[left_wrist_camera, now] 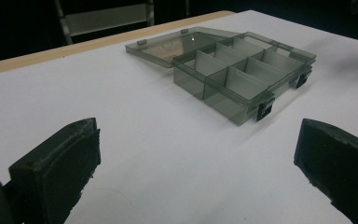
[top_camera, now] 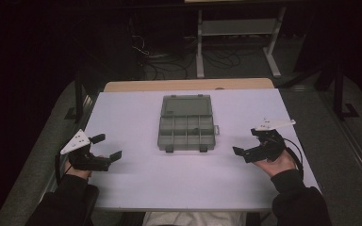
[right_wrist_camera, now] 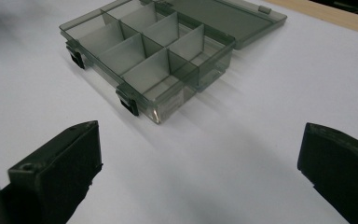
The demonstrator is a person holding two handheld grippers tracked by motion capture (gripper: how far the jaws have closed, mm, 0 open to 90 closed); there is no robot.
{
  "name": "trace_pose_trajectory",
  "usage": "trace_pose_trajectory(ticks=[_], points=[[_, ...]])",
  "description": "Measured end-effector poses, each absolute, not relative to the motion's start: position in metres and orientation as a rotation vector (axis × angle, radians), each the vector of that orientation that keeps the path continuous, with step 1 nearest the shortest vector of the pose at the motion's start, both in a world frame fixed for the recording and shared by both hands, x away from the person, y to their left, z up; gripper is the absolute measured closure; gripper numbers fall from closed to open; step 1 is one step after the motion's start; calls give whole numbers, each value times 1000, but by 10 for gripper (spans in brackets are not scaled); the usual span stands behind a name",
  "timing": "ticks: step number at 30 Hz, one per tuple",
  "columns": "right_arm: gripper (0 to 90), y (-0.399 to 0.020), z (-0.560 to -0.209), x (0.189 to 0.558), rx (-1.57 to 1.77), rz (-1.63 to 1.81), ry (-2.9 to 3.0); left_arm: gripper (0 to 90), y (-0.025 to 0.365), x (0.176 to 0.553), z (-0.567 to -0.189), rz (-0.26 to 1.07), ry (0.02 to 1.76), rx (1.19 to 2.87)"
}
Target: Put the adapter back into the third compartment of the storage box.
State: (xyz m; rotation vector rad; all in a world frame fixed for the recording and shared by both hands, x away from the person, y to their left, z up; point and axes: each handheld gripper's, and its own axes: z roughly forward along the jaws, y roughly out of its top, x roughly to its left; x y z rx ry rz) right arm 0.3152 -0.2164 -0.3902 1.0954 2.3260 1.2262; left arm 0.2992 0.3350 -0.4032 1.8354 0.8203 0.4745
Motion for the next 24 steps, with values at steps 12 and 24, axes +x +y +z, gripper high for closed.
trace_pose_trajectory(ticks=[12,24], points=[[0,-235,-397,301,1179,1266,2260,0,335,299,-403,474,818,1836],[0,-255,-406,288,1257,1325,2170,0,335,299,-403,474,815,1834]])
